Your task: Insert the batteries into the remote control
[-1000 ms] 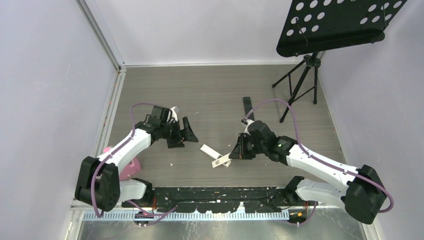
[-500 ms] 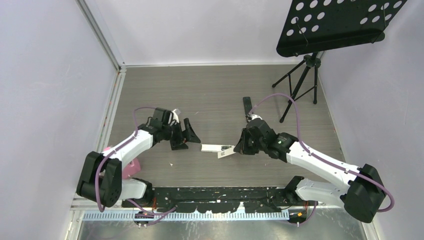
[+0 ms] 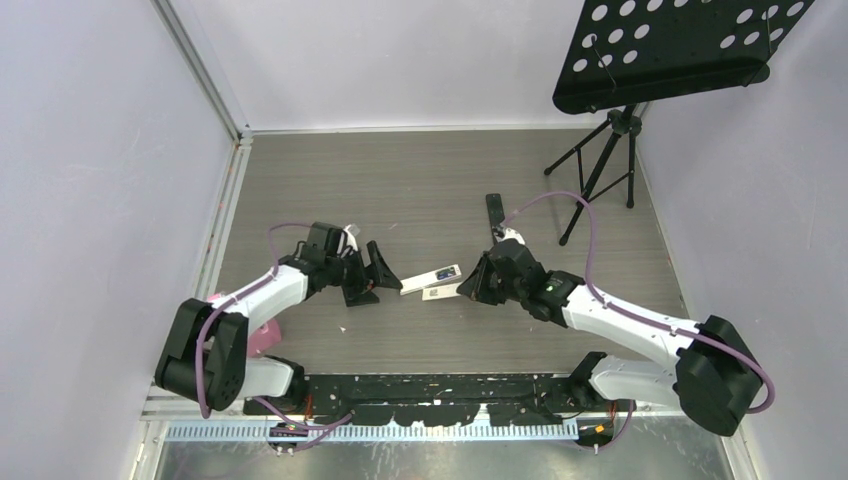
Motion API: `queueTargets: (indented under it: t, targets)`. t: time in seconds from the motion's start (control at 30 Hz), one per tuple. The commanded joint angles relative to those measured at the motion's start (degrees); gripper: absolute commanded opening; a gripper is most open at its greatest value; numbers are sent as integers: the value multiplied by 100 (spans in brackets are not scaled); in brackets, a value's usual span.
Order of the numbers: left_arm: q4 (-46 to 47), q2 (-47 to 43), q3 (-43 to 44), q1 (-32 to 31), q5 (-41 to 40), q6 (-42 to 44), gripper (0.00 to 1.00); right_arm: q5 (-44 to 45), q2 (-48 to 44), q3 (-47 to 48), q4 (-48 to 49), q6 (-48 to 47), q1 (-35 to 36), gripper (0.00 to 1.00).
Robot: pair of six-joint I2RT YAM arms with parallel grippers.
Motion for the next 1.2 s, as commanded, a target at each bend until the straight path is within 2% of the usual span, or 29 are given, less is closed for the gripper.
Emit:
queueTargets:
  t: [0.0, 0.23, 0.47, 0.6, 0.8, 1.17]
  targets:
    - [485, -56, -133, 20, -21, -183, 81, -373, -229, -58, 256, -68, -138, 0]
    - [661, -231, -256, 20, -596, -321, 77, -2125, -144, -104, 945, -58, -681, 0]
    - [977, -374, -313, 20, -828, -500, 69, -2718, 764, 448, 1094, -384, -1095, 0]
    - [1063, -177, -297, 20, -683, -524, 67, -3229, 1330, 575, 1698, -355, -1309, 0]
    - [1232, 30, -304, 20, -573, -555, 68, -3521, 1779, 618, 2243, -253, -1457, 1]
    - [1354, 155, -209, 20, -585, -537, 69, -3734, 1768, 628, 2446, -147, -1579, 1]
